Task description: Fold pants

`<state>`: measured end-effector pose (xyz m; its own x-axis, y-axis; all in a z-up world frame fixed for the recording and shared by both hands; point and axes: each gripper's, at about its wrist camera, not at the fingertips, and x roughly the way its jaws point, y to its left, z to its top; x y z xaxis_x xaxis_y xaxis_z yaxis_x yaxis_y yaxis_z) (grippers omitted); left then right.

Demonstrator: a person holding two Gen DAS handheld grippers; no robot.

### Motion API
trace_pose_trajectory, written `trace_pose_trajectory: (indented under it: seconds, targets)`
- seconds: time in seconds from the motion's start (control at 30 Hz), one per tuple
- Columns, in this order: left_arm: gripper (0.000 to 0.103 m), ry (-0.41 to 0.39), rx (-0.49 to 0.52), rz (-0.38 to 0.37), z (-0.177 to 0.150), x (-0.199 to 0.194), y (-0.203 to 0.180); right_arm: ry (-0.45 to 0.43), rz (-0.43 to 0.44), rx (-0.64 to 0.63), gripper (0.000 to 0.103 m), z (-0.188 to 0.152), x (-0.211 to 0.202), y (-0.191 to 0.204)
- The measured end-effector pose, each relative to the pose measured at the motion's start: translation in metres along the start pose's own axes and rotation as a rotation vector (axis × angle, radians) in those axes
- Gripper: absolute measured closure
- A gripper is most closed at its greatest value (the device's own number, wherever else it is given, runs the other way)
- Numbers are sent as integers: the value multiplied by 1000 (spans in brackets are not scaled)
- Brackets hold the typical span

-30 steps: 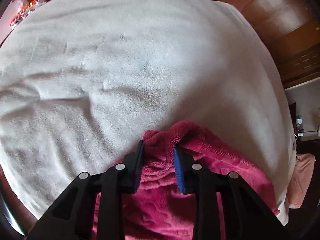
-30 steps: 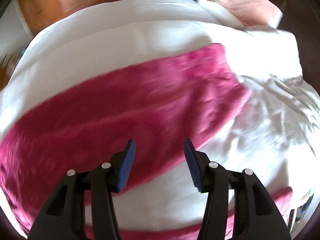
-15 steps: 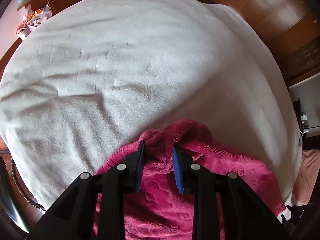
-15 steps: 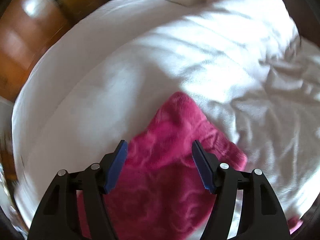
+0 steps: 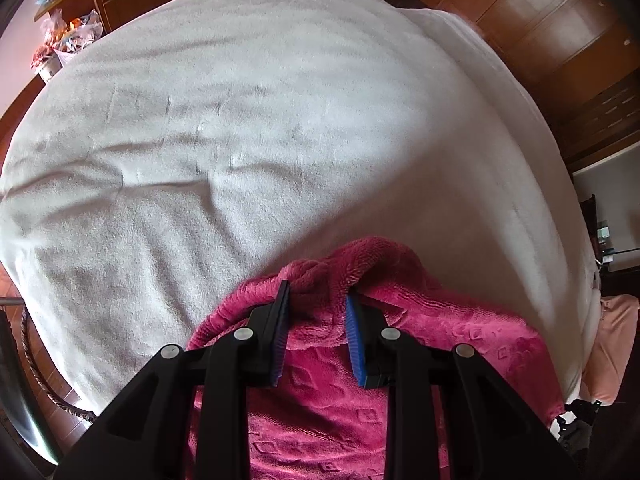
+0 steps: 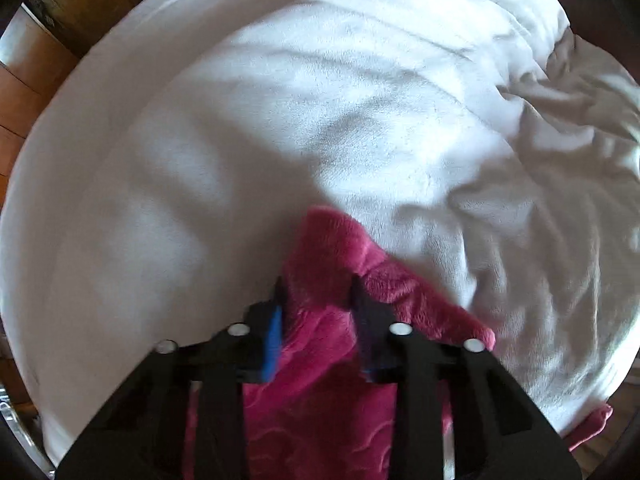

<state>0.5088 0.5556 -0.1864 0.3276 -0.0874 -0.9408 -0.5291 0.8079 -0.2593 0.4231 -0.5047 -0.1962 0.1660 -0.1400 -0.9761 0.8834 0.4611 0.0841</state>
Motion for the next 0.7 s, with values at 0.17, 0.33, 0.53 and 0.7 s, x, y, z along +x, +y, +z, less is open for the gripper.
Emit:
trace_pose_trajectory:
  seconds: [0.17, 0.33, 0.53, 0.7]
  targets:
    - [78, -3, -7, -26, 0, -2, 1, -48, 26, -48, 88, -9, -35, -7]
    - [79, -14, 12, -64, 5, -13, 4, -89, 101, -40, 90, -25, -77, -36]
    - [79, -30, 20, -135, 5, -32, 16, -145, 199, -28, 92, -63, -142, -80]
    - [79, -53, 39, -210, -2, -52, 35, -184, 227, -12, 92, -105, -175, -132]
